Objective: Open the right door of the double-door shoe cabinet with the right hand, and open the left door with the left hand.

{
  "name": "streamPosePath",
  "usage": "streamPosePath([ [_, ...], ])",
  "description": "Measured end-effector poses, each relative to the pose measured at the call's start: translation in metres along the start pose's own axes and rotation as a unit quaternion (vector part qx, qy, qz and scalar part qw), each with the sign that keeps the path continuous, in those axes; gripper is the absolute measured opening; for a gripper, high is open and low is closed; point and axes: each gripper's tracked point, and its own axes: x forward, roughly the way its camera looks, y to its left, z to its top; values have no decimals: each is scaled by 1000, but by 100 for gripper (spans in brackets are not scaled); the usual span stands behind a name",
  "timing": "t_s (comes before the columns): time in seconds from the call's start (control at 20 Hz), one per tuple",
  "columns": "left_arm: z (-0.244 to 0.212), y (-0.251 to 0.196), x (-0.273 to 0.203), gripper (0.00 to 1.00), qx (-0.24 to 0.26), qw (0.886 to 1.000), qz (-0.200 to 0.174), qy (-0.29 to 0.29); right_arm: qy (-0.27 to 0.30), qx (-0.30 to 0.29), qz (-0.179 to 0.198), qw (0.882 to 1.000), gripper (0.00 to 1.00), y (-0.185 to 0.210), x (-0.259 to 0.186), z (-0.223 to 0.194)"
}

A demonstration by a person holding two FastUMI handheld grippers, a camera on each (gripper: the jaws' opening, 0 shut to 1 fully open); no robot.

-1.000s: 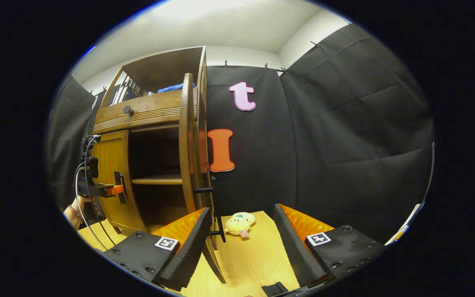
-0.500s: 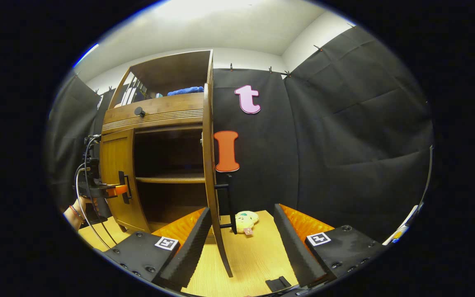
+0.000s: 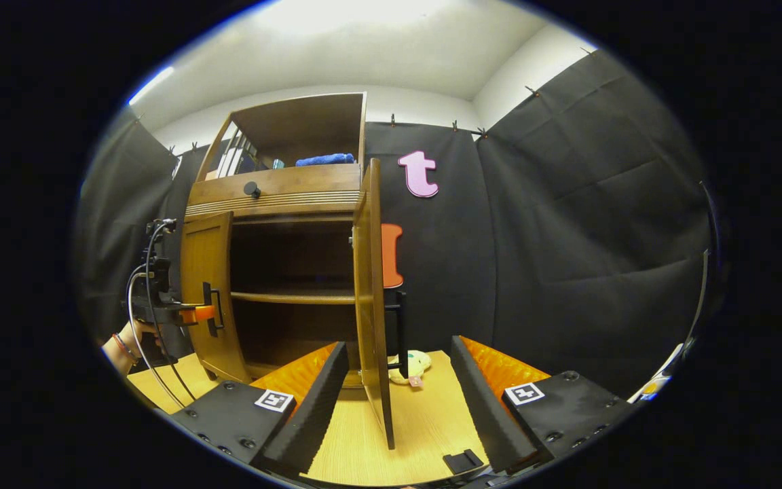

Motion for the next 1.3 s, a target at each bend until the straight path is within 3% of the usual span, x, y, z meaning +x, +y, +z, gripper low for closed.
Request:
streamPosePath([
  [0.05, -2, 0, -5, 18, -3, 1000, -11, 0, -2, -1, 0, 1000, 89, 1, -1, 2],
  [0.1, -10, 3, -4, 11, 1, 1000, -11, 15, -3, 0, 3, 1000, 98, 3, -3, 2],
  [0.15, -27, 48, -14, 4, 41, 997, 63, 32, -5, 3, 7, 1000, 98, 5, -3, 4],
  [0.2, -48, 85, -16, 0, 53, 992, 104, 50, -7, 6, 12, 1000, 98, 9, -3, 5],
  [0.25, -84, 95, -29, 0, -12, 988, 108, 106, -12, 6, 17, 1000, 98, 13, -1, 7],
  [0.3, -95, 73, -35, 0, -111, 987, 56, 98, -14, 4, 20, 1000, 98, 14, 0, 7],
  [0.35, -98, 60, -34, 0, -144, 984, 31, 96, -10, 2, 21, 1000, 98, 15, 4, 3],
  [0.4, -92, 61, -32, 0, -131, 987, 42, 79, -4, 2, 21, 1000, 89, 15, 7, -2],
  [0.45, -83, 66, -30, 0, -102, 992, 45, 51, 3, 6, 23, 1000, 98, 15, 8, -6],
  [0.5, -68, 60, -21, 3, -81, 996, 36, 21, 7, 12, 26, 1000, 98, 17, 9, -9],
  [0.6, -37, 40, -7, 0, -51, 999, 10, -8, 14, 16, 23, 999, 98, 14, 13, -15],
  [0.65, -30, 28, -5, 2, -45, 999, 0, -10, 16, 19, 20, 1000, 89, 11, 16, -15],
  [0.7, -21, 17, 1, 0, -42, 999, -5, -16, 17, 22, 17, 999, 98, 9, 17, -15],
  [0.75, -14, 10, 7, 10, -43, 999, -8, -21, 17, 27, 16, 999, 98, 8, 17, -15],
  [0.8, -9, 4, 12, 11, -44, 999, -7, -23, 17, 29, 14, 999, 98, 5, 17, -15],
  [0.95, -2, -7, 33, 40, -30, 999, 2, -23, 15, 30, 4, 999, 98, -6, 18, -15],
  [1.1, -4, -17, 51, 50, -26, 999, -5, -18, 11, 34, -5, 999, 98, -17, 20, -14],
  [1.3, -3, -20, 75, 74, -10, 1000, 11, -13, 13, 45, -14, 999, 98, -29, 24, -18],
])
